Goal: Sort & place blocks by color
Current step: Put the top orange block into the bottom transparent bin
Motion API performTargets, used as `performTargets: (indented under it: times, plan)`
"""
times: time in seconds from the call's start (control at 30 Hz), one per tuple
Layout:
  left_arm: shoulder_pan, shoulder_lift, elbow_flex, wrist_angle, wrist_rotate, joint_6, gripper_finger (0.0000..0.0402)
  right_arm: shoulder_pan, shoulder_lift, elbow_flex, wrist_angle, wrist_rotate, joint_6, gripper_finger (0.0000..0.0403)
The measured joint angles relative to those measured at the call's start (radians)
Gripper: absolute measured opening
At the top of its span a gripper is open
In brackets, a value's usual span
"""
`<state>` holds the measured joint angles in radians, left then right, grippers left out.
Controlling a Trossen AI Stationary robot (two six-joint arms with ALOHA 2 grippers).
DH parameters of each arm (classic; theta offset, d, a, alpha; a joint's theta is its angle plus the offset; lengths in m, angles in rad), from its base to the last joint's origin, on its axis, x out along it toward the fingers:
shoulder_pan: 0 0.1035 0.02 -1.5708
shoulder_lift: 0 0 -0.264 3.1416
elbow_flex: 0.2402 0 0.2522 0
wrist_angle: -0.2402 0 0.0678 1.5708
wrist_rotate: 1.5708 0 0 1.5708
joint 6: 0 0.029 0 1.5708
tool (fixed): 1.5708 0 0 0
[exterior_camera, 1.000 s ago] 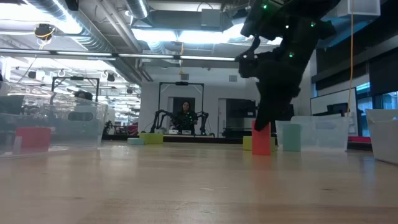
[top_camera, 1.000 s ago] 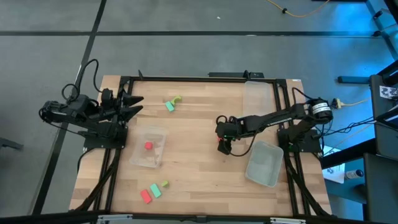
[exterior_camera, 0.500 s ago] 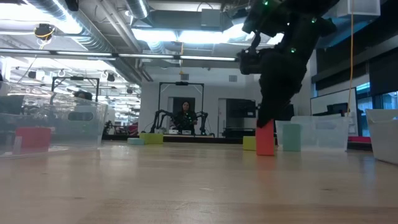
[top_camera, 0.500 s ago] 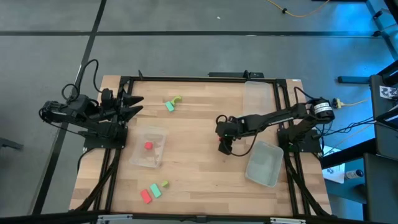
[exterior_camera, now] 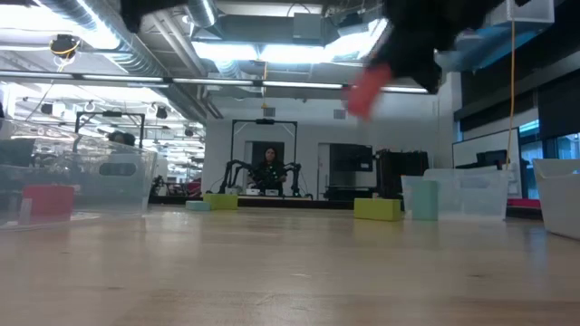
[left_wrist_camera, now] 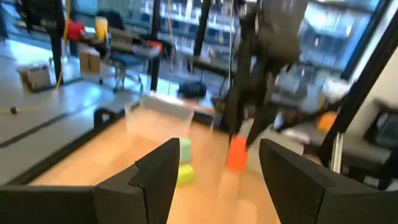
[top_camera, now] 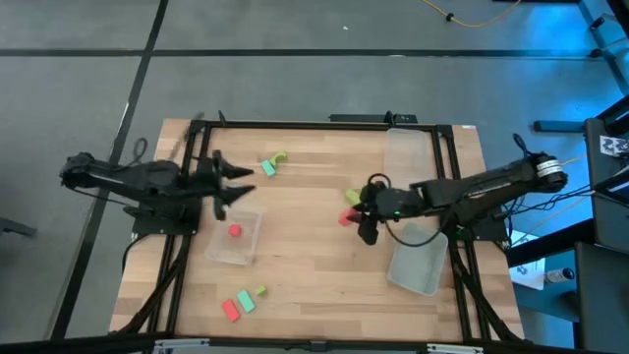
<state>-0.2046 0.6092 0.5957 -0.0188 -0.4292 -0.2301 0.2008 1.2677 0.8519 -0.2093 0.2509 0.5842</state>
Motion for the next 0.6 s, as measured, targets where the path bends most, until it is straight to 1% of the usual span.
performTargets:
  times: [0.07, 0.13, 0.2, 0.27, 0.43, 0.6]
  plan:
    - [0.008, 0.086, 0.000, 0.047, 0.026, 0.004, 0.0214, 0.016, -0.006, -0.008, 0.128, 0.045, 0.002, 0.0133]
    - [0.020, 0.172, 0.000, 0.127, 0.079, 0.000, 0.0214, 0.025, 0.001, -0.008, 0.219, 0.073, -0.042, 0.0133]
    - [0.033, 0.244, 0.013, 0.206, 0.140, -0.028, 0.0215, 0.027, 0.014, 0.000, 0.274, 0.101, -0.078, 0.0133]
    - [0.044, 0.304, 0.044, 0.221, 0.196, -0.072, 0.0219, 0.026, 0.027, 0.020, 0.319, 0.108, -0.129, 0.0133]
    - [0.073, 0.429, 0.126, 0.218, 0.295, -0.121, 0.0241, 0.026, 0.041, 0.070, 0.322, 0.102, -0.208, 0.0133]
    - [0.104, 0.541, 0.204, 0.210, 0.313, -0.095, 0.0275, 0.026, 0.046, 0.086, 0.327, 0.063, -0.228, 0.0133]
